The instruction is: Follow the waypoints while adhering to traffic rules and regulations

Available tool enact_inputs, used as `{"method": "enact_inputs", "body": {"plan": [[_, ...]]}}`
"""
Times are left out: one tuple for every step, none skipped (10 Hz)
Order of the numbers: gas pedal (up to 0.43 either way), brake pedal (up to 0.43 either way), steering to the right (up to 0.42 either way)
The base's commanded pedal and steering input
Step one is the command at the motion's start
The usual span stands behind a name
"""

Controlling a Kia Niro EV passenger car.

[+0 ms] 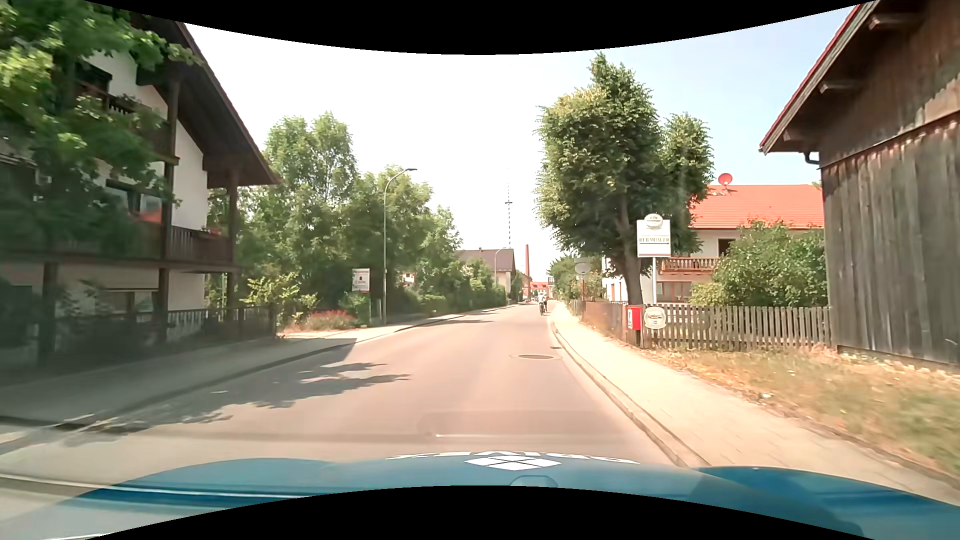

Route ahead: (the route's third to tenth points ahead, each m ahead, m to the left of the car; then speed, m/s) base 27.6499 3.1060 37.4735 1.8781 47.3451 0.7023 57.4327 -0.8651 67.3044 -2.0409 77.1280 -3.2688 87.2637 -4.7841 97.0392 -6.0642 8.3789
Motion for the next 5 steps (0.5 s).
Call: {"method": "enact_inputs", "body": {"plan": [[0.098, 0.0, 0.019], [0.098, 0.0, 0.019], [0.098, 0.0, 0.018], [0.11, 0.0, 0.018], [0.11, 0.0, 0.018]]}}
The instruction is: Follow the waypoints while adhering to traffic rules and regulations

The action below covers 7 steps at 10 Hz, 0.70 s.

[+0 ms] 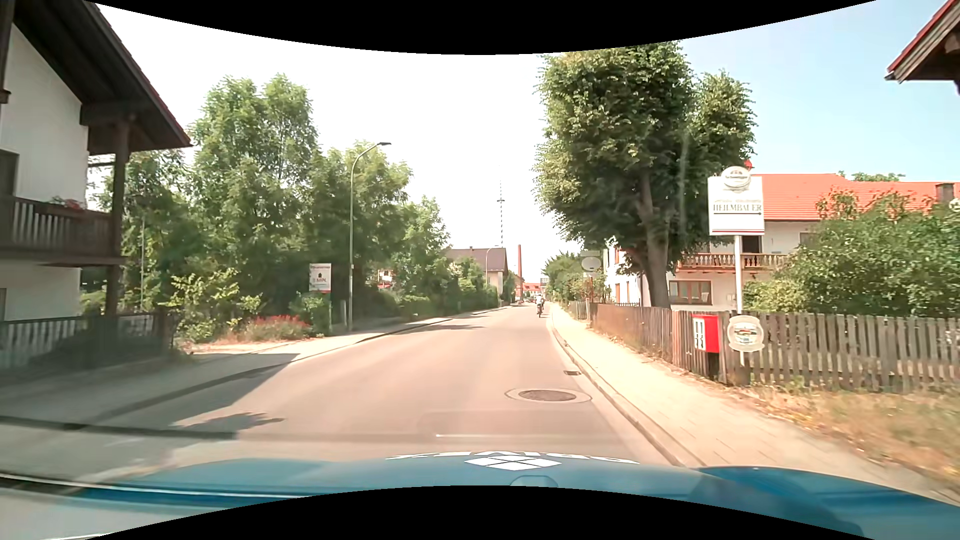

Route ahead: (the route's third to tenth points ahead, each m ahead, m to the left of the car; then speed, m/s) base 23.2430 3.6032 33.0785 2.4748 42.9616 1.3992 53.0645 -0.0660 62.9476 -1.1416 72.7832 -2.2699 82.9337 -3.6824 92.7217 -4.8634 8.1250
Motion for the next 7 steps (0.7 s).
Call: {"method": "enact_inputs", "body": {"plan": [[0.11, 0.0, 0.018], [0.11, 0.0, 0.018], [0.11, 0.0, 0.017], [0.11, 0.0, 0.017], [0.11, 0.0, 0.017], [0.11, 0.0, 0.018], [0.11, 0.0, 0.018]]}}
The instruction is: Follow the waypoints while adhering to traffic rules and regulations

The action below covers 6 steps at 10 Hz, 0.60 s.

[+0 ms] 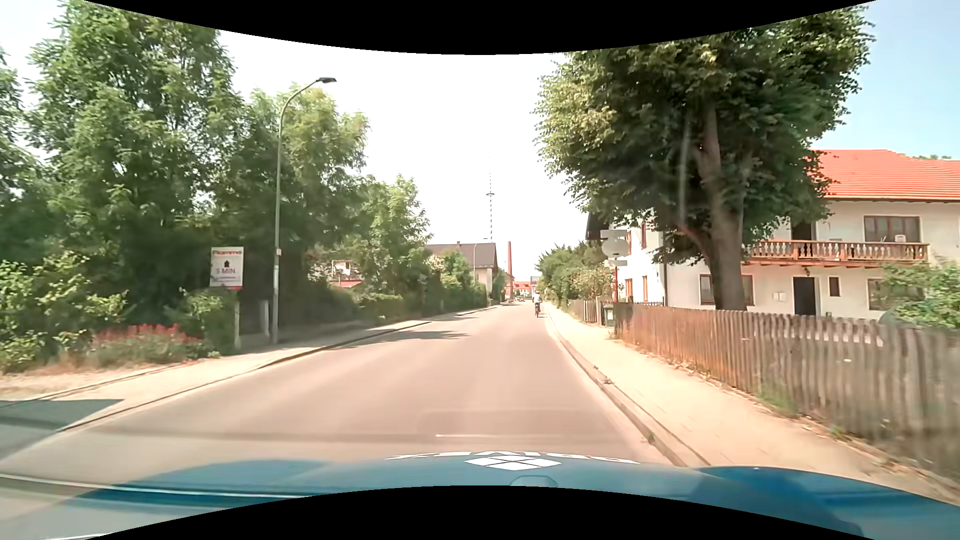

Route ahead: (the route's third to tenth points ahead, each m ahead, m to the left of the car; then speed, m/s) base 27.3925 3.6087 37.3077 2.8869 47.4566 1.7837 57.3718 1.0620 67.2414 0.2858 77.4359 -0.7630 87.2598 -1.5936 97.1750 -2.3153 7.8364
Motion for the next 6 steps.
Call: {"method": "enact_inputs", "body": {"plan": [[0.11, 0.0, 0.018], [0.11, 0.0, 0.018], [0.11, 0.0, 0.019], [0.11, 0.0, 0.019], [0.11, 0.0, 0.02], [0.11, 0.0, 0.019]]}}
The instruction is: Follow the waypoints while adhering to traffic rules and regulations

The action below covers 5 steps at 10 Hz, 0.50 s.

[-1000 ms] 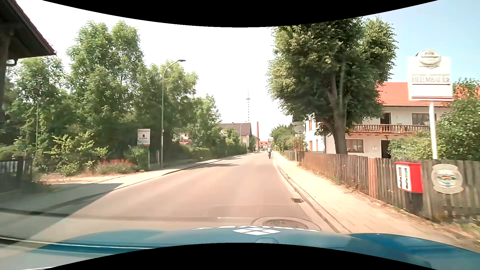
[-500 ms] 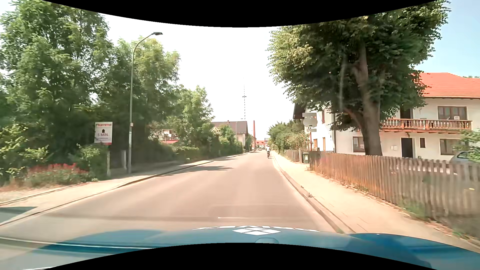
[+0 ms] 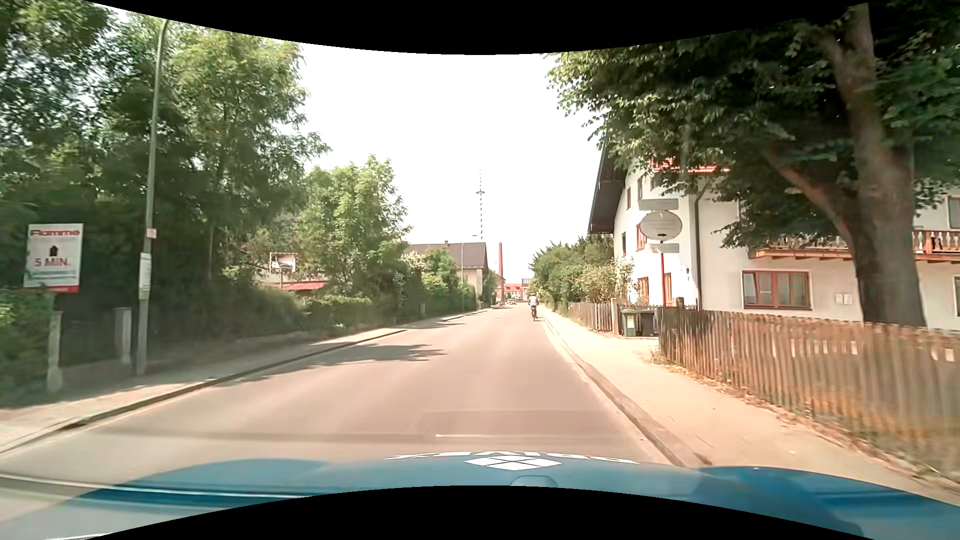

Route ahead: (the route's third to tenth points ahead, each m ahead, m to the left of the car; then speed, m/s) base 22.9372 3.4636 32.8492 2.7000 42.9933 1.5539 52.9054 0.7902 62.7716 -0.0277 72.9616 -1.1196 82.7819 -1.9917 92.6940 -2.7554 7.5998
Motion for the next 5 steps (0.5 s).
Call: {"method": "enact_inputs", "body": {"plan": [[0.11, 0.0, 0.02], [0.11, 0.0, 0.02], [0.11, 0.0, 0.02], [0.11, 0.0, 0.02], [0.11, 0.0, 0.02]]}}
